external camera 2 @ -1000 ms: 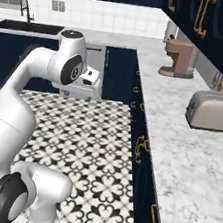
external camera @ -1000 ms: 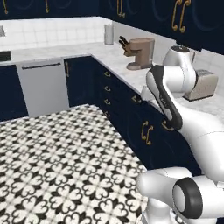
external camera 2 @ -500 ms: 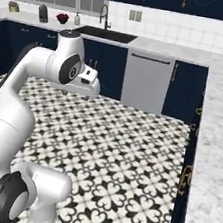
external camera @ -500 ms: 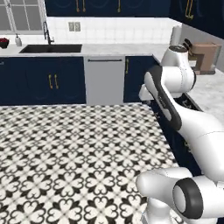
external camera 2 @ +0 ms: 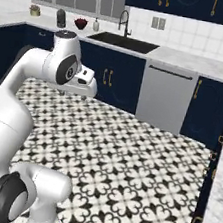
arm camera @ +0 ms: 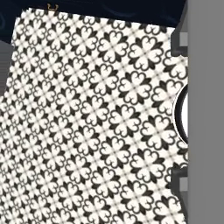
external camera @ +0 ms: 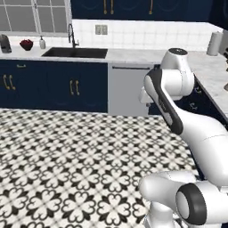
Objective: Navigate to the electric kettle.
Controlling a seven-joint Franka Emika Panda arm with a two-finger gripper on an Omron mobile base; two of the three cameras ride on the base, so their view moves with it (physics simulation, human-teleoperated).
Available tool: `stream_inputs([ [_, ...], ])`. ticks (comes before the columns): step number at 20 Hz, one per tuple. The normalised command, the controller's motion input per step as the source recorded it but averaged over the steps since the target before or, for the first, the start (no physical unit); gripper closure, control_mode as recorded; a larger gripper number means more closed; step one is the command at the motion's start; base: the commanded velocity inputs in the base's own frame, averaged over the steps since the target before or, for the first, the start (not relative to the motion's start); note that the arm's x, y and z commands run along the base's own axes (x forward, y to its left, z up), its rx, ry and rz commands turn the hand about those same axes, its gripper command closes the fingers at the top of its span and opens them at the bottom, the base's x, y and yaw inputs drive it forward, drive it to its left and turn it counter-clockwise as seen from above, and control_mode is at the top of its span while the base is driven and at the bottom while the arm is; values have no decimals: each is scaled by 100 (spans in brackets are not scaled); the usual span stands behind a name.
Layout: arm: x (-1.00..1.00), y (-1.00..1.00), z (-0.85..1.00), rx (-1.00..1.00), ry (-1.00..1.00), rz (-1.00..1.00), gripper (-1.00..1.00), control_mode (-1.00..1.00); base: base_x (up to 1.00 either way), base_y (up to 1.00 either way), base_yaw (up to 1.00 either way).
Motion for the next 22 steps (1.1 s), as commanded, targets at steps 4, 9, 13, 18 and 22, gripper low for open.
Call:
stream_inputs([
  [4, 0, 0, 0, 0, 0, 0, -100, 100, 93, 6, 25],
  [9, 0, 0, 0, 0, 0, 0, -100, 100, 71, 7, 7],
  [13, 0, 0, 0, 0, 0, 0, -100, 100, 95, 41, 2],
  [18, 0, 0, 0, 0, 0, 0, -100, 100, 96, 74, 0],
  [22, 0, 0, 0, 0, 0, 0, -100, 100, 100, 93, 0],
])
